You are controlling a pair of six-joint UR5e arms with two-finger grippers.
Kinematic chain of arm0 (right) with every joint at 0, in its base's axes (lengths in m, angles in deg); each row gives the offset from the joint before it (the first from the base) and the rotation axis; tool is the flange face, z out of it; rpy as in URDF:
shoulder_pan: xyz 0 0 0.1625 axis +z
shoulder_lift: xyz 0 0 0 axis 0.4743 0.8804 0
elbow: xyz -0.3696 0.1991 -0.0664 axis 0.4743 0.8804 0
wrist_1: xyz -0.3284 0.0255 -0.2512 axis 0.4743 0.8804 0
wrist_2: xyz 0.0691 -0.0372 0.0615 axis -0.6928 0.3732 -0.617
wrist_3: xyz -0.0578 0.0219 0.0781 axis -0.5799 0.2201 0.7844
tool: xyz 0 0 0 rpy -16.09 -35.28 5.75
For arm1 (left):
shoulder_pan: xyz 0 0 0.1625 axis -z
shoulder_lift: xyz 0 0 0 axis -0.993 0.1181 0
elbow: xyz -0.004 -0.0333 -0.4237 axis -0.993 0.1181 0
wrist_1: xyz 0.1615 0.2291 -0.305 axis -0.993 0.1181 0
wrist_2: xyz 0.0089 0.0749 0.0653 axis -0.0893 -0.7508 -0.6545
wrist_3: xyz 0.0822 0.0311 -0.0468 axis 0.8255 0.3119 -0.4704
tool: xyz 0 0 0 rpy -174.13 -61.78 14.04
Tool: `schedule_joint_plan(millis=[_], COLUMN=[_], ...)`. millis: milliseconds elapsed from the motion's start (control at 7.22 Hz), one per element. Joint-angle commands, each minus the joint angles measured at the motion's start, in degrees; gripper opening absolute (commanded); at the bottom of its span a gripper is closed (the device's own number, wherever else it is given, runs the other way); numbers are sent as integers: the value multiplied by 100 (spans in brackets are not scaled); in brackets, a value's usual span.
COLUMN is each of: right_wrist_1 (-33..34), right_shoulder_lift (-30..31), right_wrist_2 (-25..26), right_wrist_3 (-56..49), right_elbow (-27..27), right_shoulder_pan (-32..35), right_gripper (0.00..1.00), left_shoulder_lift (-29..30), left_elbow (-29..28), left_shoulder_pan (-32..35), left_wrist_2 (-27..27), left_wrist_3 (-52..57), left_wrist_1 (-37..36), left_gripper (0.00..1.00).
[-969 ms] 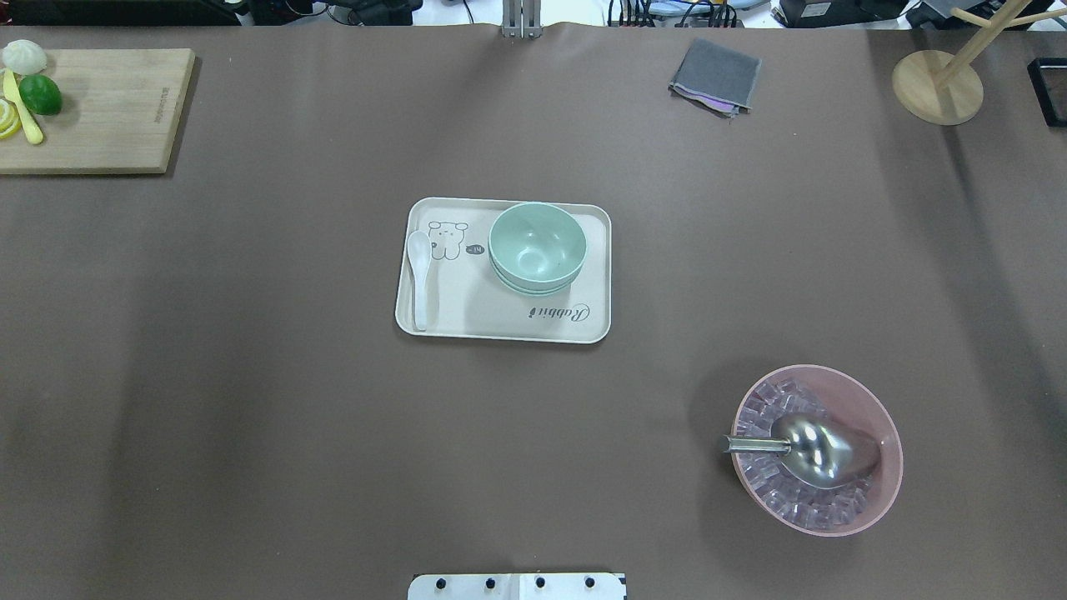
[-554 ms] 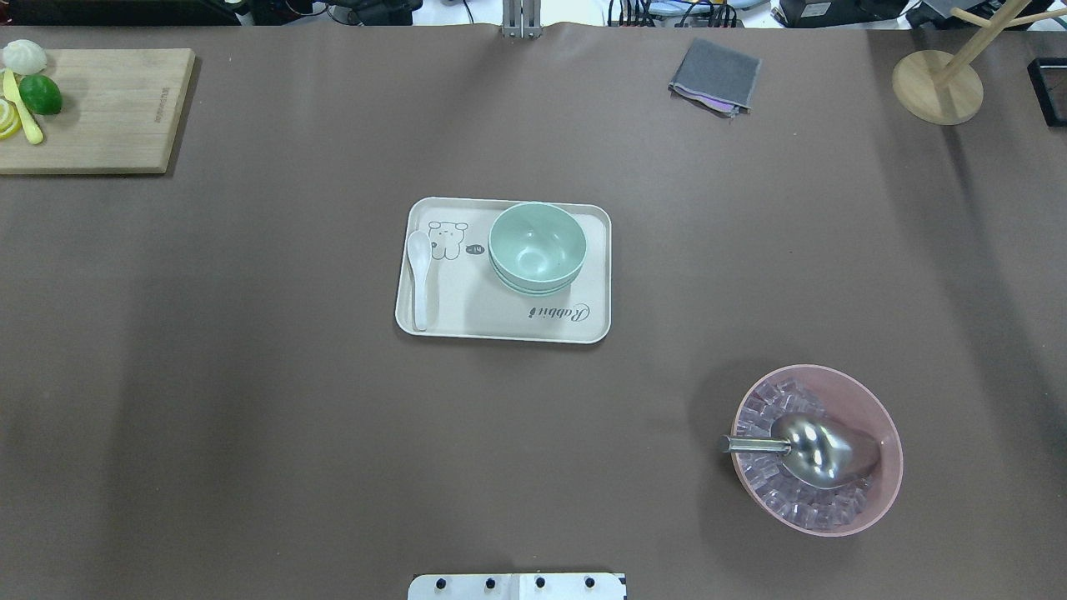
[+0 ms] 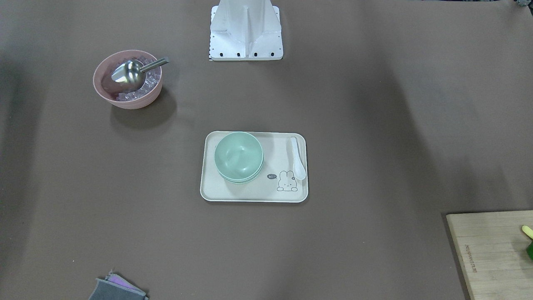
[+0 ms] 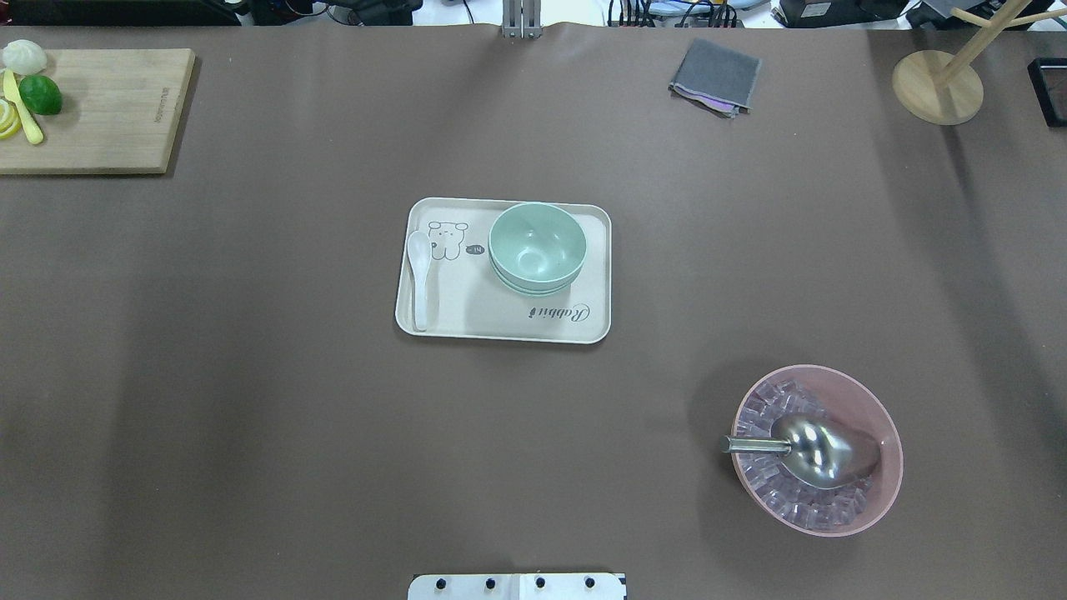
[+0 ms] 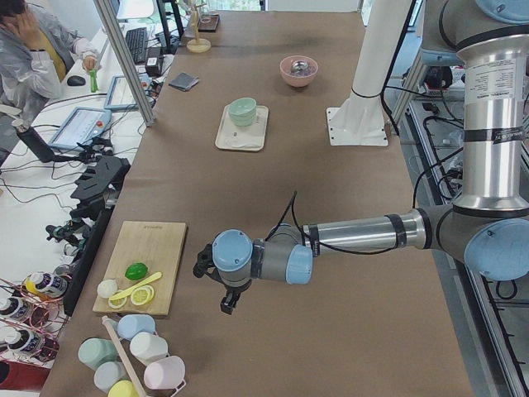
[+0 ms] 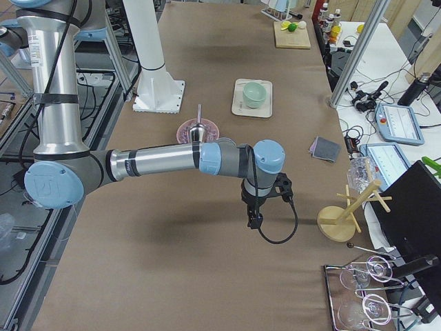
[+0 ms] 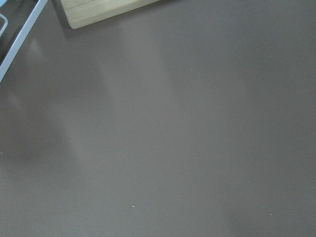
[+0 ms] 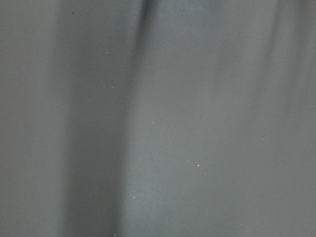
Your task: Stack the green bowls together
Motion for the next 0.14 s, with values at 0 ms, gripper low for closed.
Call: schedule_joint_plan(millis=[0], right_wrist_1=[6], right_shoulder_lift=[-3], right_wrist_2=[2], right_wrist_3=[0], right_elbow=[2], right_shoulder_pan=[6], right_gripper=[100], left_shoulder_lift=[-1], left_elbow=[-1], left_shoulder_pan=[-4], left_wrist_2=[-2], left_wrist_3=[0], left_wrist_1=[14], left_gripper=[99])
